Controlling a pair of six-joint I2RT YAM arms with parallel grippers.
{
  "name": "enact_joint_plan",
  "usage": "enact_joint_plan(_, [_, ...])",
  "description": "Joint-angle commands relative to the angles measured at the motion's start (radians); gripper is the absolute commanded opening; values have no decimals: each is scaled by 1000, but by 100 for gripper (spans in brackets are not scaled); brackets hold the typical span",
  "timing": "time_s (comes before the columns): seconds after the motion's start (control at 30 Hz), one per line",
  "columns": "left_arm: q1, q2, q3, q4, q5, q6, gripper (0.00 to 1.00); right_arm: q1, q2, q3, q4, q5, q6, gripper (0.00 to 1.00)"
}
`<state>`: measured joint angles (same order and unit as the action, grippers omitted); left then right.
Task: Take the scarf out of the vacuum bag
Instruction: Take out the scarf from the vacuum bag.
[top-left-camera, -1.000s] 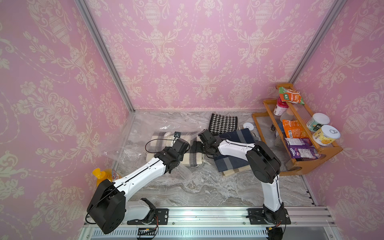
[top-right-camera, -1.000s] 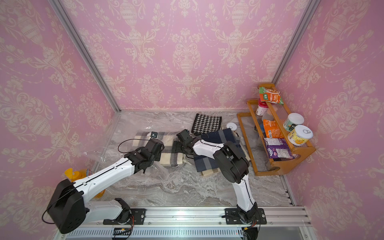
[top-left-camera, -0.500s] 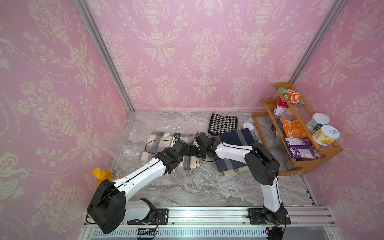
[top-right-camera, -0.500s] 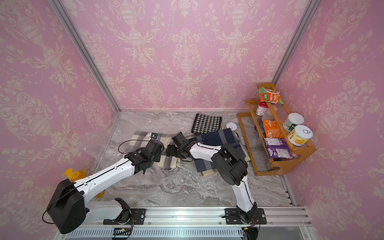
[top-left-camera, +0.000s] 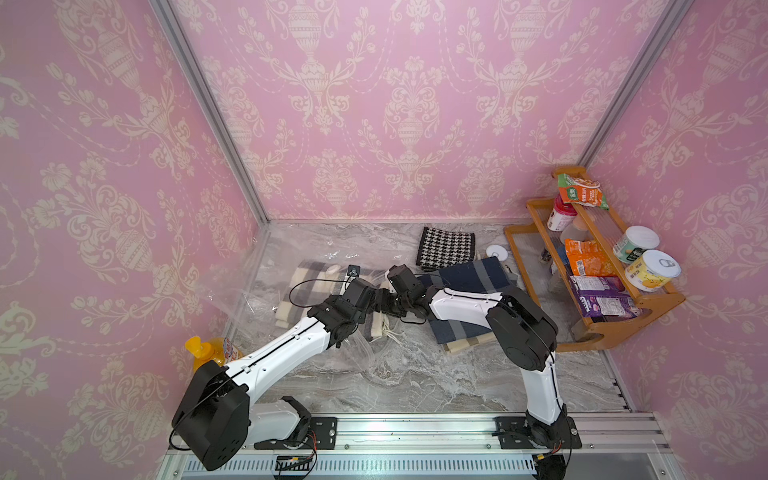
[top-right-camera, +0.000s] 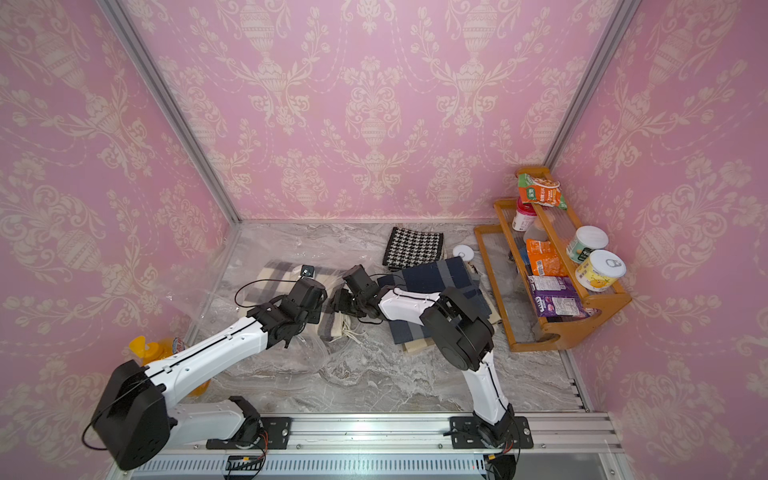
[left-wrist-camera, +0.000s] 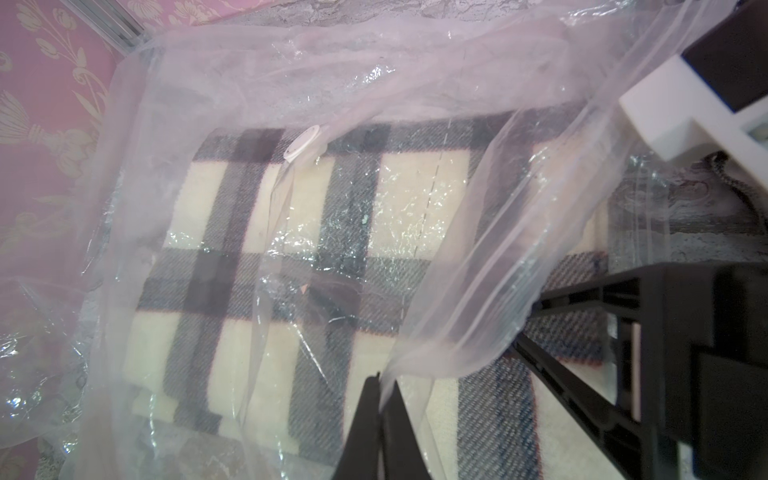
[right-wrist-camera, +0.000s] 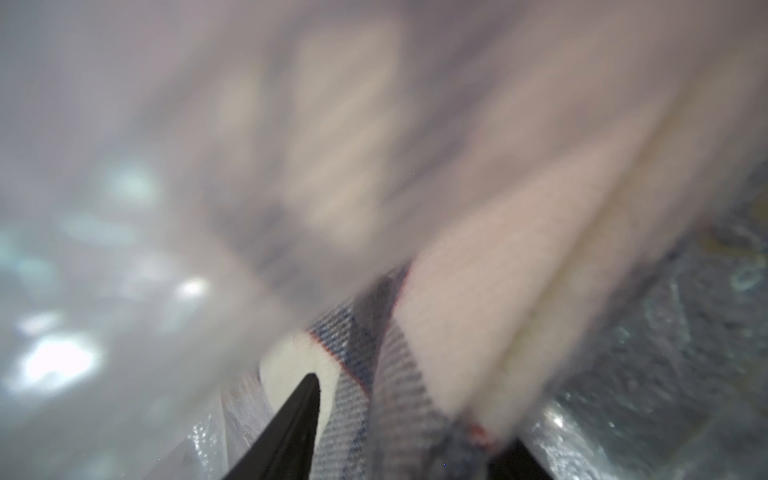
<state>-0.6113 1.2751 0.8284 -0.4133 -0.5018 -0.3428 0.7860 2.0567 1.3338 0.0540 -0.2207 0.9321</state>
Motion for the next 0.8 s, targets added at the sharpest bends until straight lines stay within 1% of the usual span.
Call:
enact_joint_plan(0.0, [7,-23,-15,-29,14,-19,0,1,-1,-11,37,-11,5,41])
enact_joint_plan(0.03, [8,-25,-15,-30,14,-19,0,1,-5,-13,32,-8,2,34])
enact_joint_plan(0.17, [7,-26,-15,-30,14,-21,0,1,-20,-20,25,-2,-4,13])
enact_joint_plan(0.23, [7,-25,-15,-29,14,-22,0,1,-27,-23,21,0,-9,0])
enact_joint_plan(0.57, [7,-5,3,-39,16,-33,0,1,-90,-43,14,-4,-42,0])
enact_joint_plan(0.77, [7,15,4,-33,12,-33,0,2,-144,-50,-15,4,-88,0])
